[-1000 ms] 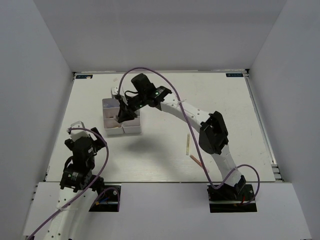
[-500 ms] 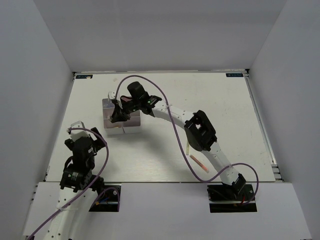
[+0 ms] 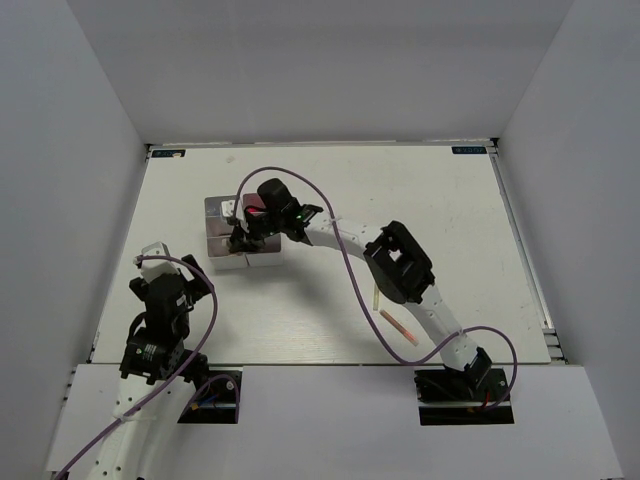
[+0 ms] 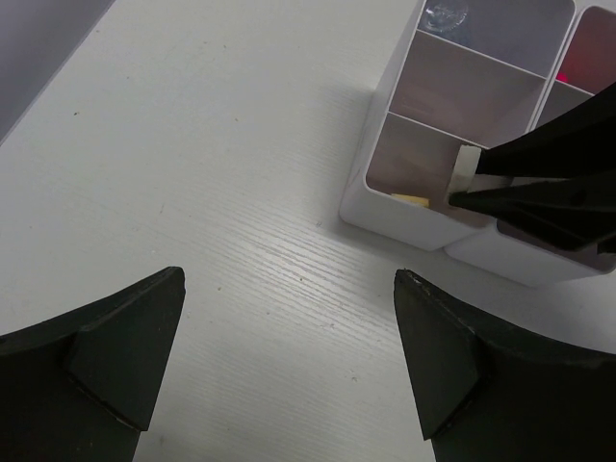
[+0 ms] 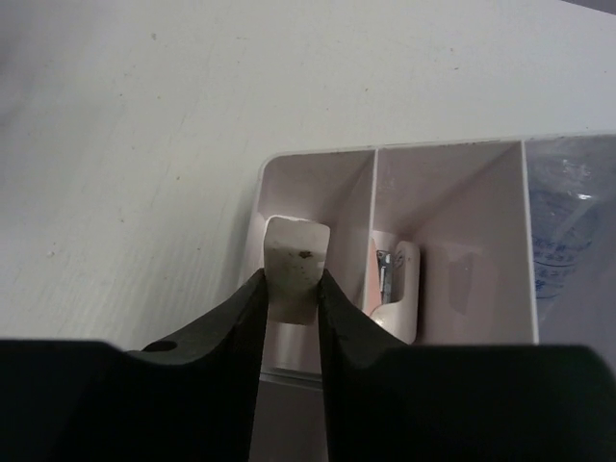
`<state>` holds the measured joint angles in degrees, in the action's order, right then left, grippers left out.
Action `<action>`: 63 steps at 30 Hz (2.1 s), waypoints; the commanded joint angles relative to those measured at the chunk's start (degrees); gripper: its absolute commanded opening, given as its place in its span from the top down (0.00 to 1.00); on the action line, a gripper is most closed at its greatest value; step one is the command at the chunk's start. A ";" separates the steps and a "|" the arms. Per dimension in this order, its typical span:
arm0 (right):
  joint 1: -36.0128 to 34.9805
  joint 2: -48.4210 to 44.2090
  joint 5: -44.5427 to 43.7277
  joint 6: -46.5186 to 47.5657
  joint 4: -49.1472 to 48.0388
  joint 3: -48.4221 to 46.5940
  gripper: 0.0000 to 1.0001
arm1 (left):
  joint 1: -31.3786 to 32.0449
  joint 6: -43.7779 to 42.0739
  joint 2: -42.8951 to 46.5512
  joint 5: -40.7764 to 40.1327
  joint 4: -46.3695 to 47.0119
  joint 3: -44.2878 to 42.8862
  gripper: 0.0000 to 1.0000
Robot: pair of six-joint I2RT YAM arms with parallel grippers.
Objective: Sort the stationery into containers
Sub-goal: Place the stationery in the storage box, then pick up the pen from the center of the board.
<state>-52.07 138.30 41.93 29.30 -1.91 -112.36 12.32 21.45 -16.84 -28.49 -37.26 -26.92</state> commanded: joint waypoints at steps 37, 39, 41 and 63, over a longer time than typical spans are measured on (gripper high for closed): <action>23.84 -40.99 -34.39 -27.29 63.88 22.33 0.34 | 32.19 3.77 -44.74 28.79 10.54 -18.50 0.21; 25.88 -47.75 -34.45 -25.70 57.34 32.70 0.36 | 40.27 4.56 -55.67 21.31 9.66 -26.83 0.27; 27.98 -55.01 -40.13 -27.71 53.26 39.80 1.00 | 42.61 7.36 -60.74 15.09 7.55 -33.27 0.49; 49.70 -68.25 -35.61 -40.81 38.22 56.89 0.48 | 52.28 23.02 -103.21 0.98 3.49 -69.06 0.28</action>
<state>-3.20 73.01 2.90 -8.97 38.94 -55.77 64.36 43.11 -119.59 -25.17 -34.28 -93.54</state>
